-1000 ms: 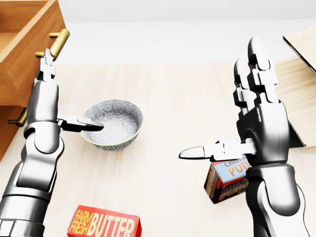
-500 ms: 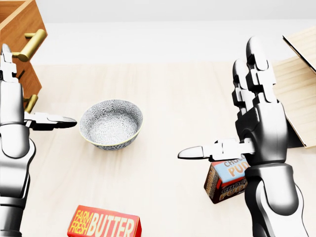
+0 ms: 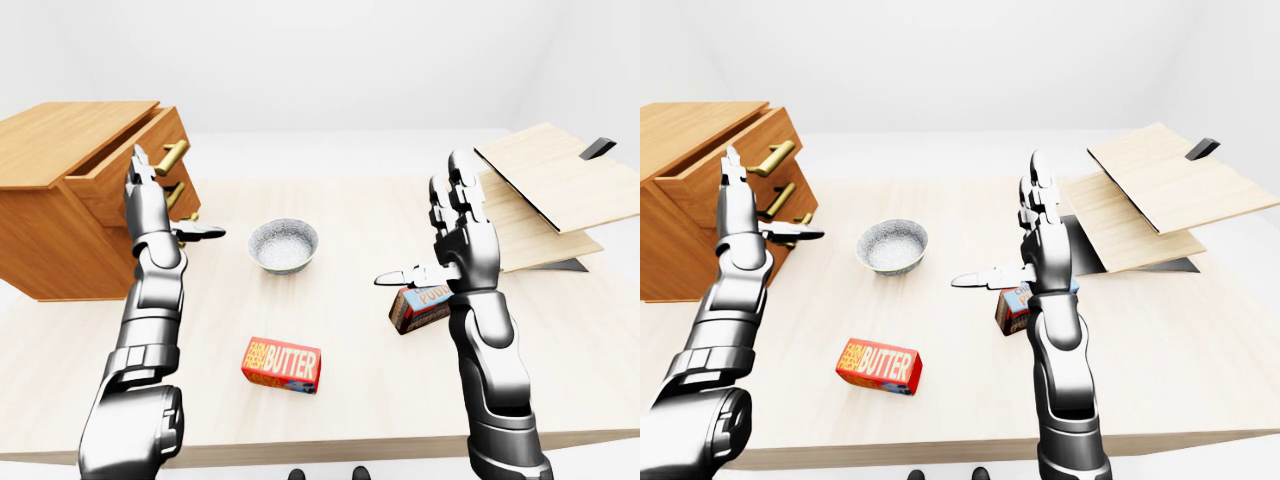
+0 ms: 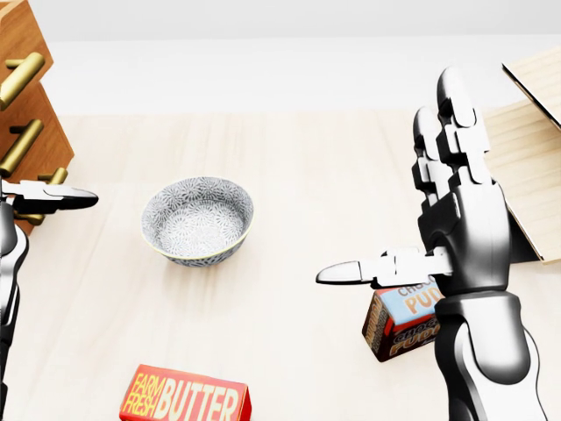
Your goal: Close the top drawer of the cabinet.
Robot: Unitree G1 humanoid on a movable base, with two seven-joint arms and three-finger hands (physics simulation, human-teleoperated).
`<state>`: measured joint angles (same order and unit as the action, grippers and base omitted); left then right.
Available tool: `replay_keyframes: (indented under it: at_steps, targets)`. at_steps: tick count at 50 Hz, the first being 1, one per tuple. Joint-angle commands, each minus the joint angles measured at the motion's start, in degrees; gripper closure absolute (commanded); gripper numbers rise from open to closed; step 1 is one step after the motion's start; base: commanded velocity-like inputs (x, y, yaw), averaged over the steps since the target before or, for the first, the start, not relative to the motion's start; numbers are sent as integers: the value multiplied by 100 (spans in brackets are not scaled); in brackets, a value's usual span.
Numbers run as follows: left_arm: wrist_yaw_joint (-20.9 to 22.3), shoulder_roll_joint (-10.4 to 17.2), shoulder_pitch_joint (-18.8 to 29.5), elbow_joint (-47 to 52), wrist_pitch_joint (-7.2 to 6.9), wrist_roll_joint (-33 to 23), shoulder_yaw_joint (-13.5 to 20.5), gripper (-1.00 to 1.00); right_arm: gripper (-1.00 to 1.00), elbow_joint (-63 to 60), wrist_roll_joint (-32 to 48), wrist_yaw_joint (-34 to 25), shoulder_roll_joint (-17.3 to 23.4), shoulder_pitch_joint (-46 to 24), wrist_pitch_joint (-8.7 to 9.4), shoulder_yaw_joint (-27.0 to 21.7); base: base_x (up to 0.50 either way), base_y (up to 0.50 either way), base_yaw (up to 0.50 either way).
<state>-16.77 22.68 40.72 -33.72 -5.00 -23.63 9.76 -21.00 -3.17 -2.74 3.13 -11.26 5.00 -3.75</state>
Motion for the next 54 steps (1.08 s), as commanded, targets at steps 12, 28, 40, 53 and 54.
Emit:
replay_keyframes:
  at_steps: [12,28,40,53,54]
  targets:
    - [-521,530,891,-1945,0,-156,-71,-100,-100,19,-4,-28,21,43,0,-30,0,0,0]
    - [-498,805,1075,-2002,0,-225,-31,-100,-100,-56,5,-21,15,30,0,-30,0,0,0]
    - [-572,880,1297,-2278,0,-294,-60,-100,-100,-39,18,0,5,7,0,-12,0,0,0]
    - [-581,898,1343,-2320,0,-275,-57,-100,-100,-41,17,1,7,5,0,-15,0,0,0]
    - [-581,899,1351,-2326,0,-275,-59,-100,-100,-34,18,2,8,-3,0,-16,0,0,0]
